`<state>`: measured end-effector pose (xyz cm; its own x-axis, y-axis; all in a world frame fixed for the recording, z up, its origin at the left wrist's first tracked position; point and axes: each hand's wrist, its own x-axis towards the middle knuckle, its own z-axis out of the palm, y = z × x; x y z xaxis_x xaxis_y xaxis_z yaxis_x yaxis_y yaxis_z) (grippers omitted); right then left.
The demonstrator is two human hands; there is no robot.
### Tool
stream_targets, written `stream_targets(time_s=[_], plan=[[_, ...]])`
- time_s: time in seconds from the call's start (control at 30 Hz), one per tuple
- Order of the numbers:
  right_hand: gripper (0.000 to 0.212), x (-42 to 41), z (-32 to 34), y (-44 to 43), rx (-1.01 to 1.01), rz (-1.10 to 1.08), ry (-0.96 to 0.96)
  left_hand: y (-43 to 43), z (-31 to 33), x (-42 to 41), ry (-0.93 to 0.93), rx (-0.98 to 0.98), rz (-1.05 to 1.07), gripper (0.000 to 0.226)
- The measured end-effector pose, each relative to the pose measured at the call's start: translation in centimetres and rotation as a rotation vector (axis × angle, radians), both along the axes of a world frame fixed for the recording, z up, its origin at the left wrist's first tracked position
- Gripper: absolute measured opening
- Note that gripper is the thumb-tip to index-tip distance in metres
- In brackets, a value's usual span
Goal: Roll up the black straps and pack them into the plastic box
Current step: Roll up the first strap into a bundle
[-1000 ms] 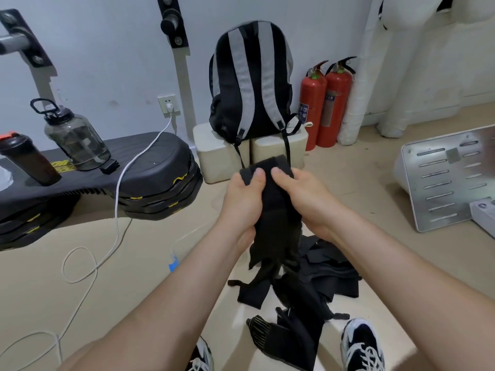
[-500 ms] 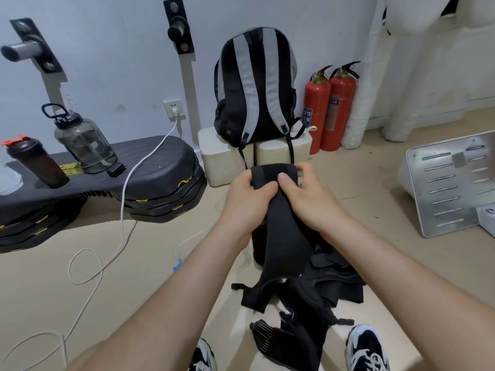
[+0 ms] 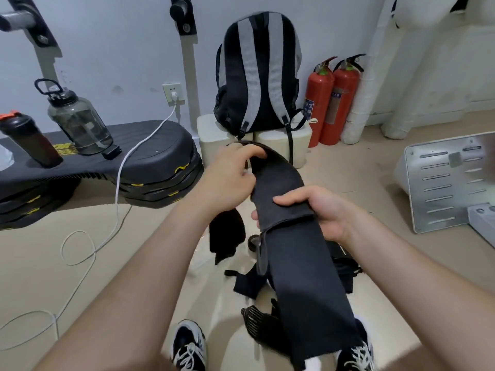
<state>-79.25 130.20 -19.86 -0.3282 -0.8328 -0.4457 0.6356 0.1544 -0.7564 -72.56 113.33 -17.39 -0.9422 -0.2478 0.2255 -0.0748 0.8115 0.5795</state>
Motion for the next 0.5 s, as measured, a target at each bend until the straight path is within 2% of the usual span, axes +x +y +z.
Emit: stream_targets(time_s=[0.1,0.17,0.2,0.23,0.3,0.33,0.4,0.5], plan=[[0.032,-0.3,0.3,0.3,0.010,0.046,0.035,0.2,-0.6,-0.1,-0.154,-0.255,0.126,0.073],[0.034,-0.4,0.2,0.5,0.006,0.040,0.044,0.0,-0.3,-0.3,-0.198,-0.304,0.206,0.074],[0.035,-0.5,0.0,0.4,0.002,0.023,0.061,-0.3,0.0,-0.3,-0.168,-0.224,0.244,0.066],[0.035,-0.7,-0.3,0.3,0.002,-0.008,0.093,-0.4,0.3,-0.2,-0.152,-0.029,0.281,0.052],[0.031,-1.2,-0.6,0.0,0.021,-0.112,0.201,0.2,0.7,0.3,-0.267,0.578,0.290,0.029],[0.029,-1.5,-0.6,-0.2,0.045,-0.183,0.254,0.9,0.4,0.6,-0.348,0.802,0.258,0.027],[0.027,-2.2,-0.6,-0.4,0.099,-0.318,0.294,2.5,-0.7,0.9,-0.437,0.965,0.174,0.028],[0.024,-2.7,-0.7,-0.7,0.152,-0.398,0.280,4.0,-2.6,0.7,-0.473,0.993,0.127,0.028]])
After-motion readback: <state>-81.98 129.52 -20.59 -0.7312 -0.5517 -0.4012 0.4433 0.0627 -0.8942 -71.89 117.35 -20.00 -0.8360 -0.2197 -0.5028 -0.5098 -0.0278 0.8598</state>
